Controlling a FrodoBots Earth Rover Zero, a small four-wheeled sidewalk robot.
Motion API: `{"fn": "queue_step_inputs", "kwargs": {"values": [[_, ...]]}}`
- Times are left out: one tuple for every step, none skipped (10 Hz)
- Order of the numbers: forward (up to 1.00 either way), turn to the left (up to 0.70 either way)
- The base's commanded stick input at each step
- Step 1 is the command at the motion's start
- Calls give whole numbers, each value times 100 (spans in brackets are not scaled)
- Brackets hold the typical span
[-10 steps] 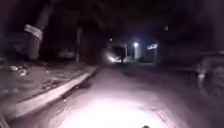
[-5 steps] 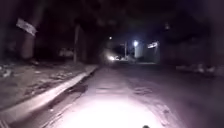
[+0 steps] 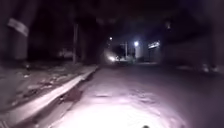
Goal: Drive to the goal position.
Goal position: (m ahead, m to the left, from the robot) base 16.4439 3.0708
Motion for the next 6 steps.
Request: {"fn": "queue_step_inputs", "kwargs": {"values": [[70, 1], [70, -8], [70, -21], [70, -31], [70, -6], [70, 1]]}}
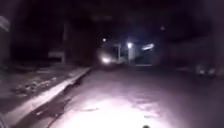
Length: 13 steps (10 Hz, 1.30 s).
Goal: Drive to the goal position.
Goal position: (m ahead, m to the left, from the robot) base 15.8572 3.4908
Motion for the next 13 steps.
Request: {"fn": "queue_step_inputs", "kwargs": {"values": [[70, 1], [70, 1], [70, 1], [70, 1], [70, 1], [70, 1], [70, 1], [70, 1], [70, 1], [70, 1], [70, 1], [70, 1], [70, 1]]}}
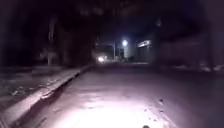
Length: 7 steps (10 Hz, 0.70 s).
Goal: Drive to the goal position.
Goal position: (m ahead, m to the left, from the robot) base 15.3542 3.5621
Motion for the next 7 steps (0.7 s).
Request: {"fn": "queue_step_inputs", "kwargs": {"values": [[70, 1], [70, 1], [70, 1], [70, 1], [70, 1], [70, 1], [70, 1]]}}
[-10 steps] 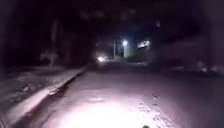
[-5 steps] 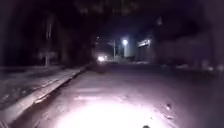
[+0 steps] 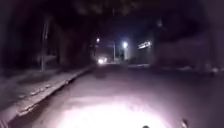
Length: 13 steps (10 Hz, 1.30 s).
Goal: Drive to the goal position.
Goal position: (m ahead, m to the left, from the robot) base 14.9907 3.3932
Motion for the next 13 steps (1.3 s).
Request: {"fn": "queue_step_inputs", "kwargs": {"values": [[70, 1], [70, 1], [70, 1], [70, 1], [70, 1], [70, -14], [70, -34], [70, -26], [70, 1], [70, 1], [70, 1], [70, 1], [70, -24]]}}
